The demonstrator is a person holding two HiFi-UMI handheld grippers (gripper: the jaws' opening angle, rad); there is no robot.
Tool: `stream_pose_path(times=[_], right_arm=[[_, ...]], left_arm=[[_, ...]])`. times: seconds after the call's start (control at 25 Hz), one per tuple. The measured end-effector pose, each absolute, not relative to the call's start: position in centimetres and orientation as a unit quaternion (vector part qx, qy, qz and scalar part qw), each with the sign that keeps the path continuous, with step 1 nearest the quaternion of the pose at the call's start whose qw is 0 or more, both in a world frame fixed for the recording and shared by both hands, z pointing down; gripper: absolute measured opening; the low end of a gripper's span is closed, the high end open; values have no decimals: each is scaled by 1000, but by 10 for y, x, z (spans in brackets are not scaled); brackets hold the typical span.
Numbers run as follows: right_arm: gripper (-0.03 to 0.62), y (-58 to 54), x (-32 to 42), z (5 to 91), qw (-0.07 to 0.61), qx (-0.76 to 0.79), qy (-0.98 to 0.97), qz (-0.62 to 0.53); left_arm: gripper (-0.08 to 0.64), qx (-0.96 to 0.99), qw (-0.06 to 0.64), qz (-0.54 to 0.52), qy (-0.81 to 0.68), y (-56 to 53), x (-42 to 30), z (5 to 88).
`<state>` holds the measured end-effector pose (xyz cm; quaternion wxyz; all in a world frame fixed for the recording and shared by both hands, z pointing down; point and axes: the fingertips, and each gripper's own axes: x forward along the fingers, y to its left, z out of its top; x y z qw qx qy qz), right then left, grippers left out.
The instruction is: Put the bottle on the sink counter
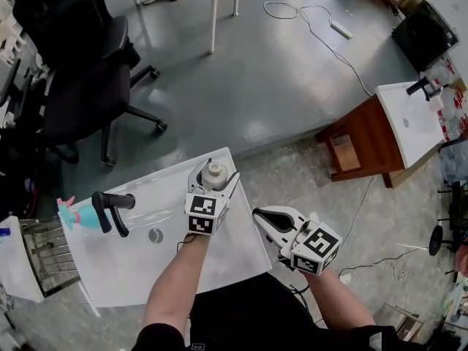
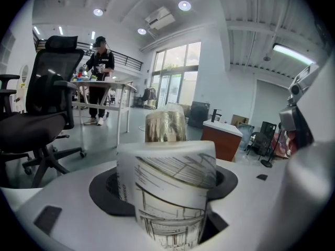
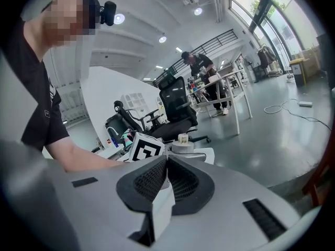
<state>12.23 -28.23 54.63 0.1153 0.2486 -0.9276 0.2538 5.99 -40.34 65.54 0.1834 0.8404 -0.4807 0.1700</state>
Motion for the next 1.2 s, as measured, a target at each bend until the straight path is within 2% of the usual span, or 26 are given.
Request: stream_pose_path(times=[1.2], right_arm=[[17,-271,125,543,117,254,-925,257]], left_arm=[[333,813,152,278,-489,-409,67,678]])
